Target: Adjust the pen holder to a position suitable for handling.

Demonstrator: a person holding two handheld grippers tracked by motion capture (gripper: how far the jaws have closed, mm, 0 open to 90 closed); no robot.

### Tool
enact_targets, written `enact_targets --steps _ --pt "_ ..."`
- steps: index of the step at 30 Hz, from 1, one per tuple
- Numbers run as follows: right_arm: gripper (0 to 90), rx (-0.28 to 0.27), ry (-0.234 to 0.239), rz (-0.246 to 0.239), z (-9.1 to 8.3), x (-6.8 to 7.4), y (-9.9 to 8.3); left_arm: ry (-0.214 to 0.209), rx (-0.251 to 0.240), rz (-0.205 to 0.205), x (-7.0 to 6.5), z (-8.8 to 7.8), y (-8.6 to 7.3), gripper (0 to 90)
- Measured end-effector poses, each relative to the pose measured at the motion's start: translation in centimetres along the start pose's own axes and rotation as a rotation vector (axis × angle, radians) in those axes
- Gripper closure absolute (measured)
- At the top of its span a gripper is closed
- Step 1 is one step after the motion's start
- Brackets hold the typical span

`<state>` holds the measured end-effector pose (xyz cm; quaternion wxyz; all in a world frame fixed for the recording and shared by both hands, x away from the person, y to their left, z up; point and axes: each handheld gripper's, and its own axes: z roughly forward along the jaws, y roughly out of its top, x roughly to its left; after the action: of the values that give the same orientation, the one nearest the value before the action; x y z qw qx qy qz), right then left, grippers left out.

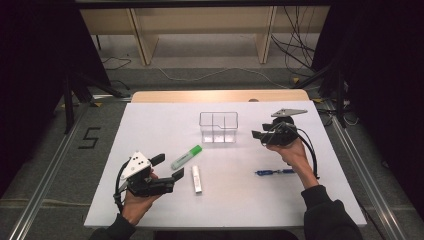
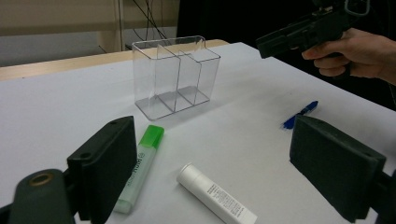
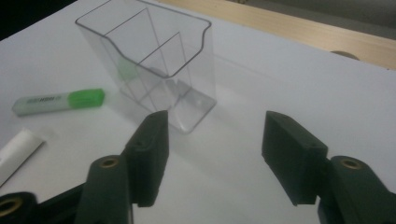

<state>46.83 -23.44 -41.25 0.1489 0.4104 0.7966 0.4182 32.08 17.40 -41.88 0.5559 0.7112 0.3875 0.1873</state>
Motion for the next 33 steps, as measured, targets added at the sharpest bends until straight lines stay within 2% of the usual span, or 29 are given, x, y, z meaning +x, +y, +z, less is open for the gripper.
enact_targets --steps 9,18,29,30,33 --pt "29.4 0.012 0.059 -0.058 -1.4 1.1 -0.5 -0.008 0.000 0.001 0.0 0.0 0.0 14.3" --pt "25.8 0.054 0.056 -0.098 -2.4 1.5 -1.2 -0.008 -0.007 -0.007 0.1 0.0 0.0 14.3" --pt "24.3 0.114 0.064 -0.106 -3.2 1.4 -2.3 -0.013 -0.003 -0.008 0.2 0.2 0.1 14.2" --pt "24.2 0.117 0.069 -0.124 -3.3 1.3 -2.4 -0.012 -0.003 -0.008 0.2 0.2 0.1 14.2" --pt "24.1 0.141 0.071 -0.129 -3.5 1.4 -2.6 -0.012 -0.001 -0.007 0.2 0.2 0.2 14.2"
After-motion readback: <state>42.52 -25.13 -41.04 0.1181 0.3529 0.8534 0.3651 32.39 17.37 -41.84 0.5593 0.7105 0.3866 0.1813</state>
